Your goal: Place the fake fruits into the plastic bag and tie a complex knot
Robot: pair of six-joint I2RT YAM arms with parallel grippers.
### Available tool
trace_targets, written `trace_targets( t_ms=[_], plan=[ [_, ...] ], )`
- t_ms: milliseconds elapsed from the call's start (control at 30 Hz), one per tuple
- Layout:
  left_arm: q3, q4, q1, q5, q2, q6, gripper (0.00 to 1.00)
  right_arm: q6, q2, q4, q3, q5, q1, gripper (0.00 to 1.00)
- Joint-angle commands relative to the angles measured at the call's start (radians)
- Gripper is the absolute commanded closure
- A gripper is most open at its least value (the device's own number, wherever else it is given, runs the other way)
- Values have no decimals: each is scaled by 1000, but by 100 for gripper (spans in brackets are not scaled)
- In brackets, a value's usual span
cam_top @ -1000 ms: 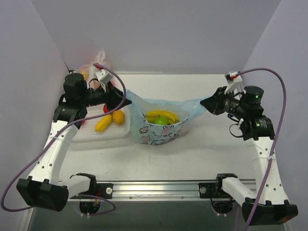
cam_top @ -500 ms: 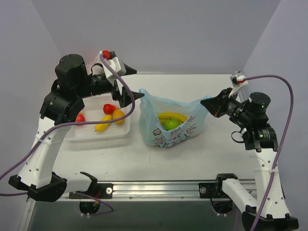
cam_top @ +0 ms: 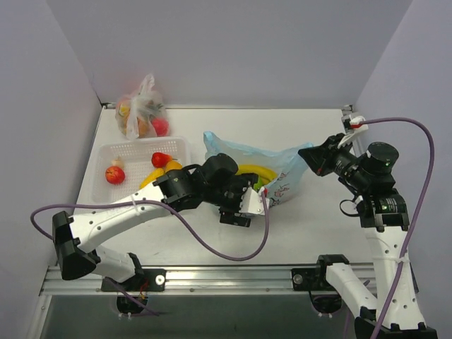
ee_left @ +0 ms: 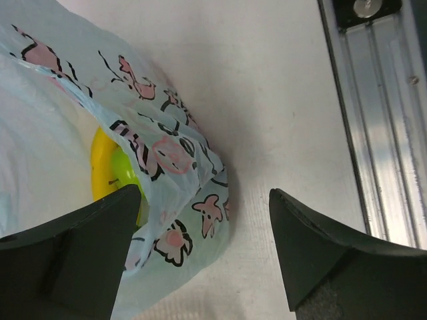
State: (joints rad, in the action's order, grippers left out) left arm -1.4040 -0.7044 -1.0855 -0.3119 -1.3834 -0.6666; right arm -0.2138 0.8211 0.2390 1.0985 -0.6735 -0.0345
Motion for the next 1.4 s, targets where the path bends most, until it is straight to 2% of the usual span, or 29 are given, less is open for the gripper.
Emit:
trace_targets(
  t_ms=[0,67,100,233,500,633,767,1000,1067,1100,1133,1167,1267,1300,1367],
  plan=[
    [31,247,-1,124,-38,-48,7,60,-34,-20,-8,12,-4,100],
    [74,336,1,215,-72,-67,4,80,-49,2,-15,9,-4,100],
    [95,455,2,250,-80,-71,3,103,-54,9,-17,5,-1,100],
    [194,722,13,376,-94,-119,3,157,-89,36,-35,5,-2,100],
    [178,884,136,304,-152,-126,2,188,-94,56,-26,-6,-2,100],
    [165,893,167,211,-180,-156,3,205,-99,56,-37,-49,-2,100],
    [120,830,187,125,-226,-154,2,206,-94,54,-38,-70,-4,100],
    [53,746,217,48,-299,-134,5,248,-97,56,-40,-120,-2,100],
    [-7,706,234,13,-325,-113,16,258,-97,57,-38,-113,-2,100],
    [-25,633,243,-10,-333,-96,25,261,-97,59,-35,-103,-2,100],
    [-41,603,252,-35,-336,-91,35,263,-94,57,-32,-95,-2,100],
    [-65,576,268,-86,-339,-84,53,266,-93,57,-29,-89,-2,100],
    [-73,462,291,-186,-332,-88,69,264,-71,52,-17,-57,-2,100],
    [-69,397,291,-254,-330,-103,71,260,-62,48,-14,-54,-2,100],
    [-69,308,285,-309,-342,-143,81,246,-30,31,-3,-41,-2,100]
  ],
)
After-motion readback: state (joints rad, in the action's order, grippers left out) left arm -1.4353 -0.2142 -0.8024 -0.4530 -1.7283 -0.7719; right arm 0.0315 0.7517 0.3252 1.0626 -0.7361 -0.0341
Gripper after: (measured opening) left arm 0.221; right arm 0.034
